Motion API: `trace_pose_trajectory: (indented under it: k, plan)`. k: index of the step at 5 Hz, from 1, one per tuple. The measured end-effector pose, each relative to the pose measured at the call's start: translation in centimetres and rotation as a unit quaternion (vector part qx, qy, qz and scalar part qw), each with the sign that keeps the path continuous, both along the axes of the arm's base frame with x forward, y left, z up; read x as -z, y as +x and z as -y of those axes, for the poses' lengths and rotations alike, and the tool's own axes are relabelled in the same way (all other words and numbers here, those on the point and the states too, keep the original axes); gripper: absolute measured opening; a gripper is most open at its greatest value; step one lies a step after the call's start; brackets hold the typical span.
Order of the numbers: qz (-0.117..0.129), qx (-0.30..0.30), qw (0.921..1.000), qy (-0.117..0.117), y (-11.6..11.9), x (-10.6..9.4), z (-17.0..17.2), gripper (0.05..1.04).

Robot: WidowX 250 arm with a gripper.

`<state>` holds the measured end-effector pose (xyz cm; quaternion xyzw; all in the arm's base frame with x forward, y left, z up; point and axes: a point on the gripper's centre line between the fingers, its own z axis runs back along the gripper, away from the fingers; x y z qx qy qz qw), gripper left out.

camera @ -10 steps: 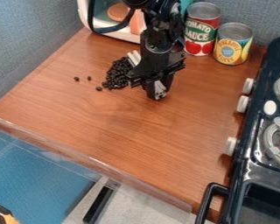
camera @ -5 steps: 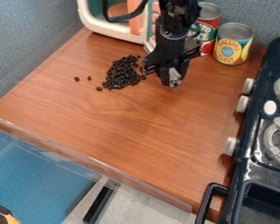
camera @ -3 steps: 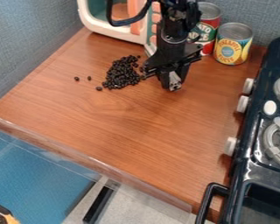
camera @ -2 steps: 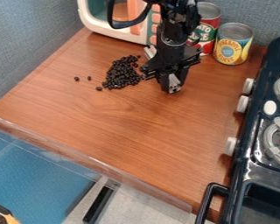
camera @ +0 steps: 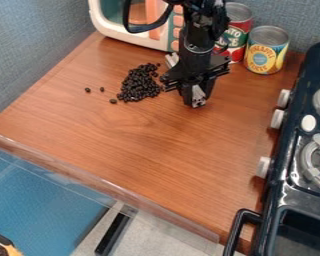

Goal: Sweep into pile

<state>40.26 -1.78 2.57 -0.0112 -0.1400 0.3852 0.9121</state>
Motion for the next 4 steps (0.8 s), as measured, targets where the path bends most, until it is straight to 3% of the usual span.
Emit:
trace_pose_trajectory:
  k: [2,4]
  plan:
    - [-0.009,-0.010,0.9999,0.005,0.30,0.59,0.22,0.387]
    - [-0.010,-0.017,0.9995,0.023,0.56,0.89,-0.37,0.387]
